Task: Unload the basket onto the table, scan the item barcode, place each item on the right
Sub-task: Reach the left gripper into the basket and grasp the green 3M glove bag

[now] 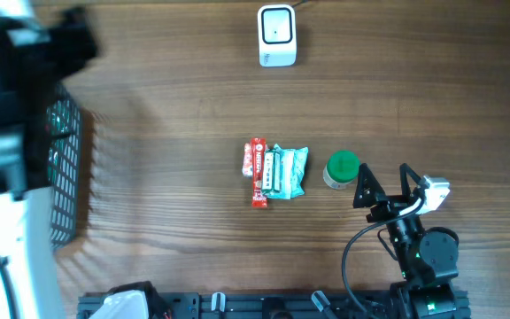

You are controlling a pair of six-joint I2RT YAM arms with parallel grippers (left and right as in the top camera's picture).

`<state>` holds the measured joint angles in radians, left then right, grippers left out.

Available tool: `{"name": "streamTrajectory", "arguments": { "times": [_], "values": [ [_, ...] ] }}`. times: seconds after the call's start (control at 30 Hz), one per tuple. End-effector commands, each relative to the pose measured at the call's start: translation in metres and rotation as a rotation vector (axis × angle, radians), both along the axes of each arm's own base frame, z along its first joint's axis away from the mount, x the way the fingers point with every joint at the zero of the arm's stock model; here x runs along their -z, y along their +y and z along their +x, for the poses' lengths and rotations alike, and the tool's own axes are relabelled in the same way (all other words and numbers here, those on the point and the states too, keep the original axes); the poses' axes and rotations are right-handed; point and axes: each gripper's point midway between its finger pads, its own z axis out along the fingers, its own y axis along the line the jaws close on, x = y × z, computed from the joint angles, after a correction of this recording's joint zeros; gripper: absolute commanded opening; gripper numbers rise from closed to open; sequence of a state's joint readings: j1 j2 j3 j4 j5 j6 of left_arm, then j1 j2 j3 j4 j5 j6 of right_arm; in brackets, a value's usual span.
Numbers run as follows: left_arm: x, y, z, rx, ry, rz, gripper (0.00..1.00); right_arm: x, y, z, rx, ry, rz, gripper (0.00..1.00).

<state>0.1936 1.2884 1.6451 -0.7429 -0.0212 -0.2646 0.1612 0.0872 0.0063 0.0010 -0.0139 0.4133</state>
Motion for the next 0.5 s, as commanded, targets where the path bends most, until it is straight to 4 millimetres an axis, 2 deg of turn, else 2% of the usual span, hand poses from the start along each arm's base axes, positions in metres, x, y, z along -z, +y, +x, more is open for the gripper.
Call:
{"name": "streamTrajectory", "arguments": {
  "times": [0.0,0.1,0.17,0.2,0.23,0.3,0.47],
  "values": [
    [0.022,0.108,-0.031,-0.29,0.074,-0.003,0.88,0.0,-0.001,0.0,0.008,-0.004,-0.018,1.0],
    [0.052,0.164,-0.047,-0.445,0.134,-0.067,0.89,0.0,-0.001,0.0,0.008,-0.004,-0.019,1.0],
    [0.09,0.198,-0.05,-0.512,0.221,-0.11,0.9,0.0,-0.001,0.0,0.008,-0.004,-0.019,1.0],
    [0.11,0.209,-0.049,-0.52,0.272,-0.121,0.9,0.0,-0.001,0.0,0.008,-0.004,-0.019,1.0],
    [0.126,0.215,-0.049,-0.516,0.32,-0.122,0.91,0.0,-0.001,0.0,0.008,-0.004,-0.019,1.0],
    [0.179,0.227,-0.052,-0.486,0.488,-0.14,0.92,0.0,-0.001,0.0,0.008,-0.004,-0.019,1.0],
    [0.28,0.225,-0.063,-0.455,0.773,-0.297,0.96,0.0,-0.001,0.0,0.008,-0.004,-0.018,1.0]
  ]
}}
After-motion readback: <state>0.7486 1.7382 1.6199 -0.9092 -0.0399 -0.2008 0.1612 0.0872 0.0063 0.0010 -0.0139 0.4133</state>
